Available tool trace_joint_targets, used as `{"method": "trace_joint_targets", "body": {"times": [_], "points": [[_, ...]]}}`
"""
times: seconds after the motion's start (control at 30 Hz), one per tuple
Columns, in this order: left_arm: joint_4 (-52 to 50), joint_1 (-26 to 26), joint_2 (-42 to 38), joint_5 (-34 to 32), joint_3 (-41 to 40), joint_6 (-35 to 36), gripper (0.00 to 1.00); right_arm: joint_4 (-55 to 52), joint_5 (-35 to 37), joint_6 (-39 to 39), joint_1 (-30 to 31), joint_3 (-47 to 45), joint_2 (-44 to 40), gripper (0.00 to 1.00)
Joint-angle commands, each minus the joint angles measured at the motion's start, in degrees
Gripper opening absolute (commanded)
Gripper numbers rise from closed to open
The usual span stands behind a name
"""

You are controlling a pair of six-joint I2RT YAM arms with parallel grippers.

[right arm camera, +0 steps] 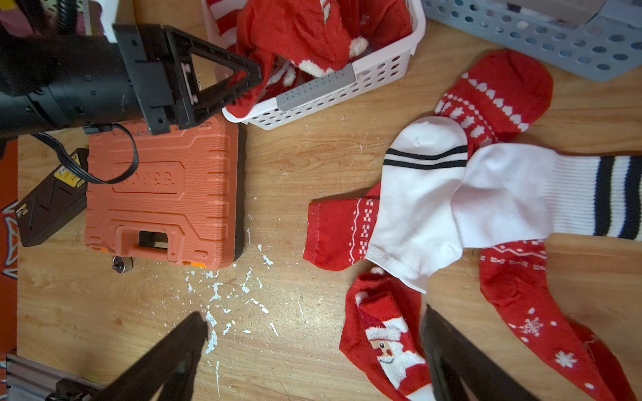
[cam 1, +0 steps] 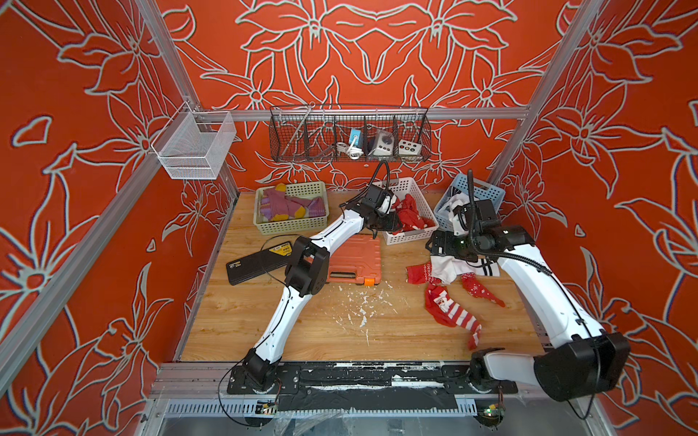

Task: Sort the socks into the basket by color
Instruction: Place the sock in the bin.

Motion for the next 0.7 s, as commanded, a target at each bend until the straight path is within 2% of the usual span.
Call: {"method": "trace_joint_targets", "body": {"times": [0.0, 0.33, 0.57, 0.67], "points": [[1.0, 0.1, -0.5, 2.7, 0.0, 0.6, 0.55, -1.7, -0.7, -0.1, -0.3, 0.7, 0.5, 0.98], [-0.2, 0.2, -5.7, 1.4, -0.4, 2.2, 0.66, -5.5, -1.8, -1.4, -0.4, 0.2, 3.9, 0.98], [-1.5, 1.0, -8.3, 2.9, -1.1, 1.7, 0.72, -7.6, -0.6, -2.2, -0.4, -2.1, 5.1, 0.97], [-0.1, 1.7, -11.6, 2.2, -4.3, 1.4, 0.72, -6.7, -0.3, -2.1, -0.3, -2.1, 5.5, 0.92]]}}
